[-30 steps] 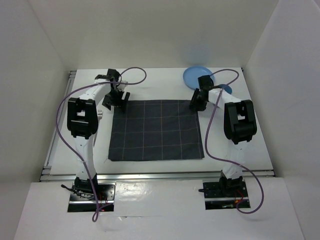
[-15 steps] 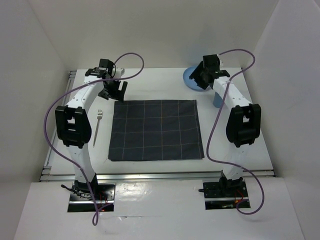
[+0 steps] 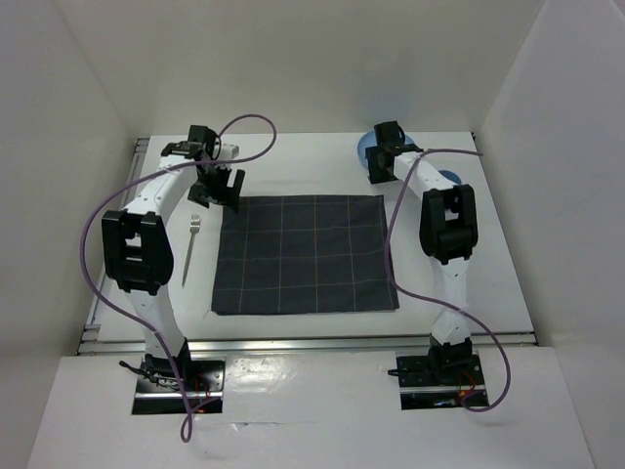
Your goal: Set the dinner table for one person
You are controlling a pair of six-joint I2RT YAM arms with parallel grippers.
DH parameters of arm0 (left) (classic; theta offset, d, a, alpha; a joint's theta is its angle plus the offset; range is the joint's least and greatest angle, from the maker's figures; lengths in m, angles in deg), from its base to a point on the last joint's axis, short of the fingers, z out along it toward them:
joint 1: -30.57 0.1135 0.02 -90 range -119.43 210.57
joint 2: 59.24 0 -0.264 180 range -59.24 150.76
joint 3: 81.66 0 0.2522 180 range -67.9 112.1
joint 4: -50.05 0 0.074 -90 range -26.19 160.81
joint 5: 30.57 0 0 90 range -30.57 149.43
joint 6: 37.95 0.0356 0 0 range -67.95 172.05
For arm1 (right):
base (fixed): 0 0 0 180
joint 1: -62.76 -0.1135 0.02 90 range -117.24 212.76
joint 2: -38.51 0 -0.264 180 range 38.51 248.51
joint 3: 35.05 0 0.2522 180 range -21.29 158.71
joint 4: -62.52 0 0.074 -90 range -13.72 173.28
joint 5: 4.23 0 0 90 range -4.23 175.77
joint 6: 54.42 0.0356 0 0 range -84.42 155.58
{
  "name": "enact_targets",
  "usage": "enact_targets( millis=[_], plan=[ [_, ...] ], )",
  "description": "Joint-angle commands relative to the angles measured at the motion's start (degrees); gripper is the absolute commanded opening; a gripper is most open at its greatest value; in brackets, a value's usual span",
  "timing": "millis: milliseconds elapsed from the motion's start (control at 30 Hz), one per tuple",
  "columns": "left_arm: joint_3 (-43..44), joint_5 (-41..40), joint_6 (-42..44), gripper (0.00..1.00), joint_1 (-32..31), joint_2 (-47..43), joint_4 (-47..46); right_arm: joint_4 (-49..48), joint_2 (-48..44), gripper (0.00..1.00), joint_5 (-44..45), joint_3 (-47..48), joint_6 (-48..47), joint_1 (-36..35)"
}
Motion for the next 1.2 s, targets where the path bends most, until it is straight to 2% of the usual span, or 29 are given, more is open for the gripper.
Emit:
enact_targets(
  millis=[0,100,333,467,667,733,800,833,933,967,1067,1167],
  plan=[
    [0.37,1.14,0.55,0.93,0.66,-3.82,-0.61,0.14,1.70,0.64,5.06,4.53,8.36,-0.64],
    [0.37,1.75,0.55,0.93,1.80,-3.30,0.00,1.54,4.25,0.64,4.18,5.84,11.60,-0.64],
    [3.09,4.39,0.55,0.93,4.18,-0.75,1.68,6.73,11.02,0.66,5.32,13.83,12.13,0.50],
    [3.09,4.39,0.55,0.93,4.71,-0.13,1.68,3.58,11.02,0.67,5.33,12.17,13.54,1.73],
    [3.09,4.39,0.55,0.93,5.24,1.10,1.68,4.89,13.48,0.68,5.24,15.51,13.54,3.40],
    [3.79,4.39,0.55,0.93,5.76,1.71,2.21,5.41,14.09,0.68,3.14,14.73,16.16,4.01],
    [4.41,4.39,0.55,0.93,5.76,2.24,2.21,4.28,14.10,0.63,1.82,12.54,17.40,4.02],
    [4.93,4.39,0.55,0.93,5.76,2.25,2.21,3.66,14.10,0.52,1.03,12.00,17.41,4.02],
    [4.94,4.39,0.55,0.93,5.76,2.25,2.73,4.18,14.10,0.30,1.02,11.47,17.93,4.55],
    [4.42,4.39,0.55,0.93,5.76,2.25,2.73,4.18,14.10,0.18,1.02,10.86,17.94,4.55],
    [4.41,4.39,0.55,0.93,6.29,2.25,2.73,2.52,13.58,0.03,0.49,8.40,17.94,4.55],
    [4.41,3.87,0.55,0.93,6.29,2.25,2.21,0.24,13.04,0.00,-0.03,6.56,16.36,4.55]
  ],
)
